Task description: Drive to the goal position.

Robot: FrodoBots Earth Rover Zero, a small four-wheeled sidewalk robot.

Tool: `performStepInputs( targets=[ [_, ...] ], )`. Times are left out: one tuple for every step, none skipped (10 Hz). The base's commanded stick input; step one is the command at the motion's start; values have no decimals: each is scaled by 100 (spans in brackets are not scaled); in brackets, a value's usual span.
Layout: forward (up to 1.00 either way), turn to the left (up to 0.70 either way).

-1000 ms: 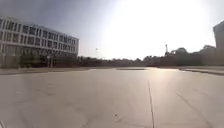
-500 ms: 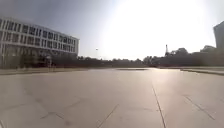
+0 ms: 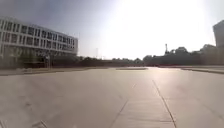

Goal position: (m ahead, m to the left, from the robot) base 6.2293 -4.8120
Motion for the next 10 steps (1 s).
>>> performStepInputs(
  targets=[
    [68,0],
    [68,0],
    [68,0],
    [68,0],
    [68,0],
    [68,0],
    [68,0],
    [68,0],
    [68,0],
    [68,0]
  ],
)
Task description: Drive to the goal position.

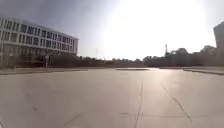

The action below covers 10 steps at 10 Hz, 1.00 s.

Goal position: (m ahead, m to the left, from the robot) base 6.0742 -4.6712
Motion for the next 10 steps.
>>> performStepInputs(
  targets=[
    [68,0],
    [68,0],
    [68,0],
    [68,0],
    [68,0],
    [68,0],
    [68,0],
    [68,0],
    [68,0],
    [68,0]
  ],
)
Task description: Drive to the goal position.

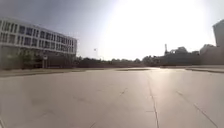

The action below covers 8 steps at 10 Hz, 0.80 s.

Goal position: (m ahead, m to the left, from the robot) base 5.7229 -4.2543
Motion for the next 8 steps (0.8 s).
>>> performStepInputs(
  targets=[
    [68,0],
    [68,0],
    [68,0],
    [68,0],
    [68,0],
    [68,0],
    [68,0],
    [68,0]
  ],
)
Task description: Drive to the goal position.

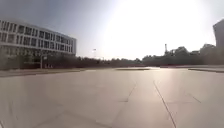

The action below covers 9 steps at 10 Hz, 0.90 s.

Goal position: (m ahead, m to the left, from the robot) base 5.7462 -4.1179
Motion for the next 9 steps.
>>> performStepInputs(
  targets=[
    [68,0],
    [68,-3],
    [68,-17],
    [68,-34],
    [69,-34],
    [69,-34],
    [70,-35],
    [70,-35],
    [70,-35]
  ],
)
